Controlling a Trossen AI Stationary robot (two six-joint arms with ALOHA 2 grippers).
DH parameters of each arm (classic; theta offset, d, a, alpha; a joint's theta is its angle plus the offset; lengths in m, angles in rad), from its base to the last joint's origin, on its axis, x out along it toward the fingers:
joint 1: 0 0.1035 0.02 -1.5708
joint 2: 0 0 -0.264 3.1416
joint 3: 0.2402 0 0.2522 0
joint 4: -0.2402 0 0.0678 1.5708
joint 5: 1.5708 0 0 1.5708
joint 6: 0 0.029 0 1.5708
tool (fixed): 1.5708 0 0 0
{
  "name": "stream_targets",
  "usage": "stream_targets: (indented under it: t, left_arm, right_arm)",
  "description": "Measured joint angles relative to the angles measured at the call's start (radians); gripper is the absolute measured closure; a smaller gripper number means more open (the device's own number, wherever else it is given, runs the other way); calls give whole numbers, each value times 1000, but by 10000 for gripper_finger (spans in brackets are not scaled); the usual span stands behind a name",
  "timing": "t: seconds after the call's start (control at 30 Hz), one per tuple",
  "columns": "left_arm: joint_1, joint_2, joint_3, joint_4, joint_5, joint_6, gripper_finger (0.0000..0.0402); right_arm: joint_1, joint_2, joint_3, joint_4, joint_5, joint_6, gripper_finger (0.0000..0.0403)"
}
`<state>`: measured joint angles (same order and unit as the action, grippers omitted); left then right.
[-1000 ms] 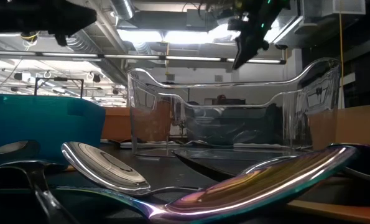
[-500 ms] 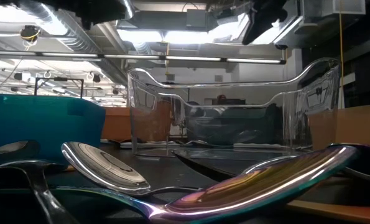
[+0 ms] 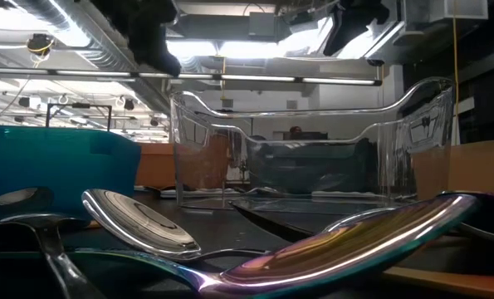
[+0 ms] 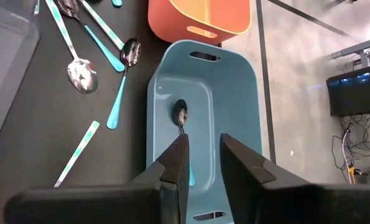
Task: Sort silverware by color (type)
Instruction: Put the white patterned spoon into the orange bin
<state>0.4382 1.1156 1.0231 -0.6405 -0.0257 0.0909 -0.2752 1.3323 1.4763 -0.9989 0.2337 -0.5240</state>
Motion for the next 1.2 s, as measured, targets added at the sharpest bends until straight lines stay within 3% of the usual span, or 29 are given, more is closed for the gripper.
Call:
stream_targets:
  t: [0.2,0.5,0.87,1.2]
  left_arm:
    - [90,115,6,-142,75,146,262]
    - [110,273,6,-207,74,307,262]
    - [65,439,6,-208,64,313,262]
    - [2,504,6,-250,-42,314,263]
  right_arm:
    - [0,0,0,0,-1,0,324]
    - [0,0,0,0,-1,-3,324]
    - [0,0,0,0,-2,-4,324]
    - [0,0,0,0,-6,-4,324]
